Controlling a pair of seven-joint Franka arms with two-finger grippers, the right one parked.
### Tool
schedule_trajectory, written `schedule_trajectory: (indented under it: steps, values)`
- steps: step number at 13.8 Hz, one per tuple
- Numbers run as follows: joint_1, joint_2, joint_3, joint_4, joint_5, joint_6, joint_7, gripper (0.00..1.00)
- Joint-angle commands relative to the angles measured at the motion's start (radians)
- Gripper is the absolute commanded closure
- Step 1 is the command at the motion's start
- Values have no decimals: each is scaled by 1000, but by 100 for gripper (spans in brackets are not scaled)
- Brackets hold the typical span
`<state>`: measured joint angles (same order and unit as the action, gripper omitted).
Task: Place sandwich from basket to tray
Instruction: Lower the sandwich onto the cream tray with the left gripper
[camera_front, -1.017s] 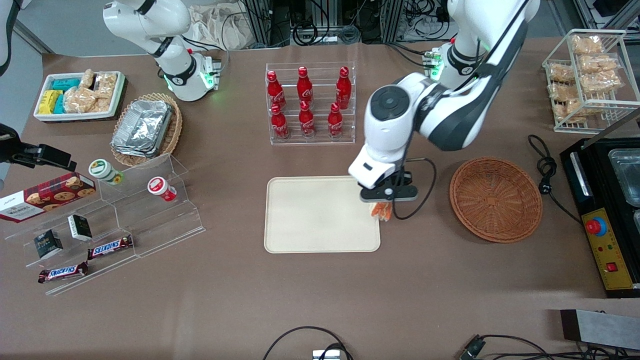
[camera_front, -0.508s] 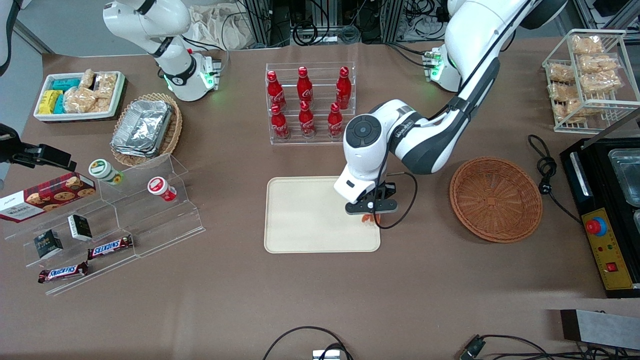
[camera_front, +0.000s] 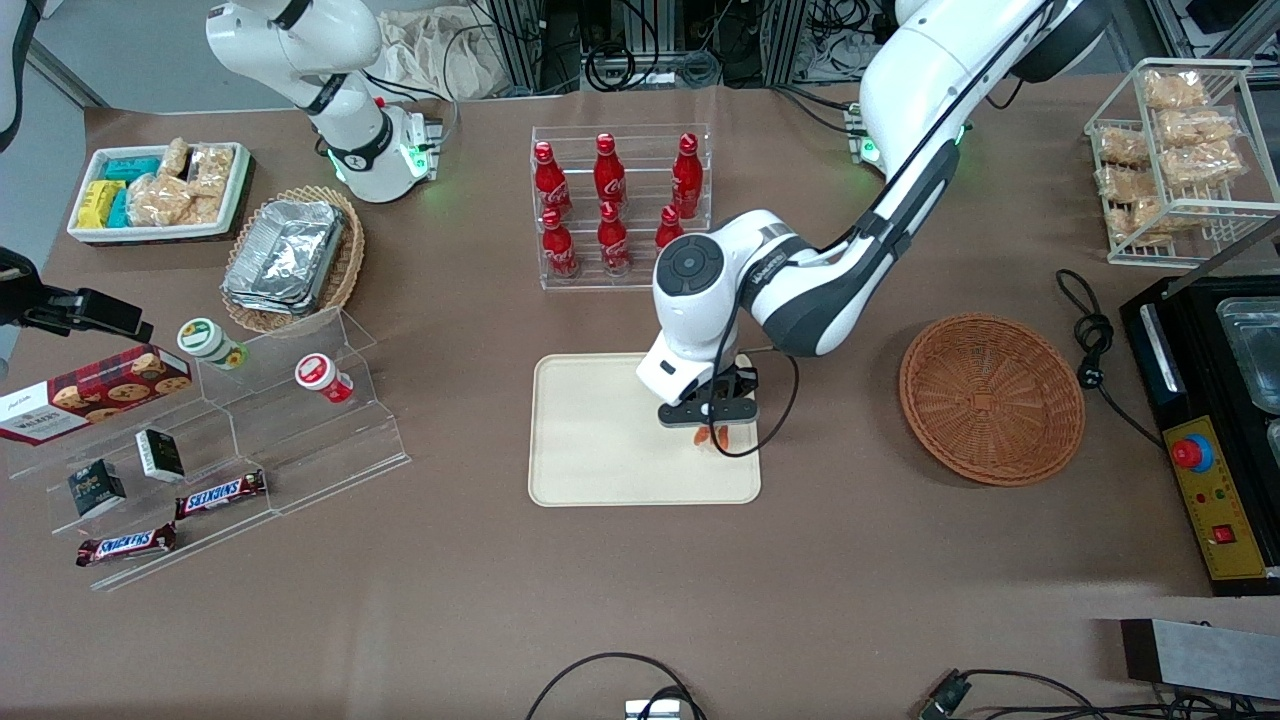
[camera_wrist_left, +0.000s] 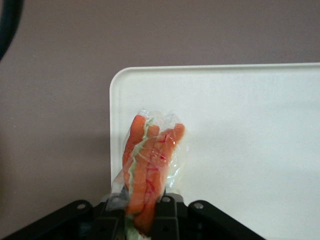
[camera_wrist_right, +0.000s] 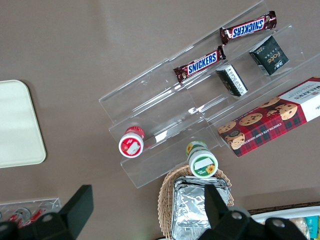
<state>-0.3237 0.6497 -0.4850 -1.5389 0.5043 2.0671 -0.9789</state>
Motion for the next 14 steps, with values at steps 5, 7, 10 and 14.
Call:
schedule_trajectory:
  steps: [5,7,10,14]
  values:
    - [-12,76,6,37,85,41,-15,100]
    - [-12,93,6,37,86,50,-4,100]
    - [-23,116,6,37,88,93,-9,100]
    - [-28,119,6,37,88,93,-15,100]
